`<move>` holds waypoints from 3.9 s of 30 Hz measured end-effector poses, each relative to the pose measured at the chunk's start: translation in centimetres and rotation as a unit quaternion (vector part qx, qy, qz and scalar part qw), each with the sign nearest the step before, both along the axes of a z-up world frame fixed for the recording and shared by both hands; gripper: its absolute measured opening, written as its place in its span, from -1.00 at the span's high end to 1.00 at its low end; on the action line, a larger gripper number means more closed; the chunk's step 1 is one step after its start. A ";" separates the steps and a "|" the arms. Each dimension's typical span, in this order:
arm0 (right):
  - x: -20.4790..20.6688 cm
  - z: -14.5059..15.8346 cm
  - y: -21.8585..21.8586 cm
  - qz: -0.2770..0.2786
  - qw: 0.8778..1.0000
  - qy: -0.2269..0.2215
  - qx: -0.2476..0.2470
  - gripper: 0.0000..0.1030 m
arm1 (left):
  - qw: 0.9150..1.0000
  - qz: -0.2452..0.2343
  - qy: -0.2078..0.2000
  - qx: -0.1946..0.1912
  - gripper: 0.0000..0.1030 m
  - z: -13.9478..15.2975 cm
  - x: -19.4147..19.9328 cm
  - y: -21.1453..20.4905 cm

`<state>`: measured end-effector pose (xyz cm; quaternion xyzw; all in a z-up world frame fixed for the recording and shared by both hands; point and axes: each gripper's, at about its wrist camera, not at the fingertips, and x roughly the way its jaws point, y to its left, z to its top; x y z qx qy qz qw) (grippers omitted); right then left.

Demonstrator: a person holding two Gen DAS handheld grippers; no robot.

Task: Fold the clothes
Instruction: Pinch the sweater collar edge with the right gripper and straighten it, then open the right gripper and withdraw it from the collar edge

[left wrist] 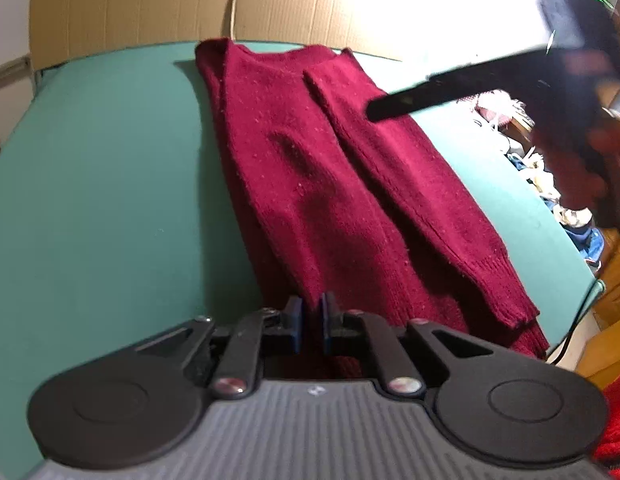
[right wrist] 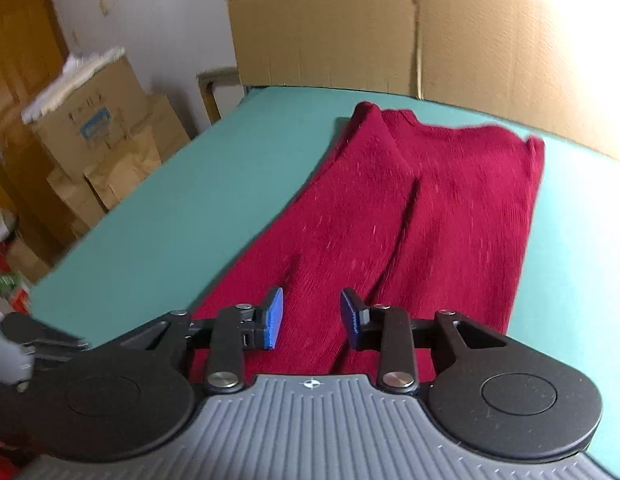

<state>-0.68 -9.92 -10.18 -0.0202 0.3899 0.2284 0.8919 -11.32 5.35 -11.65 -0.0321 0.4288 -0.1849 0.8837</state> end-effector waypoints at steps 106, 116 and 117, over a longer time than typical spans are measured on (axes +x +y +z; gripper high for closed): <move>-6.0 -4.3 3.1 -0.064 0.995 0.053 0.056 0.58 | 0.990 -0.142 -0.005 0.018 0.99 -1.5 0.4 0.0; -9.8 -4.4 4.0 -0.043 0.994 0.061 0.080 0.46 | 0.992 -0.115 -0.012 0.050 0.93 -1.5 -1.0 -1.0; -10.1 -4.7 3.9 -0.040 0.994 0.068 0.075 0.46 | 0.993 -0.105 -0.010 0.053 0.93 -1.8 -1.1 -0.9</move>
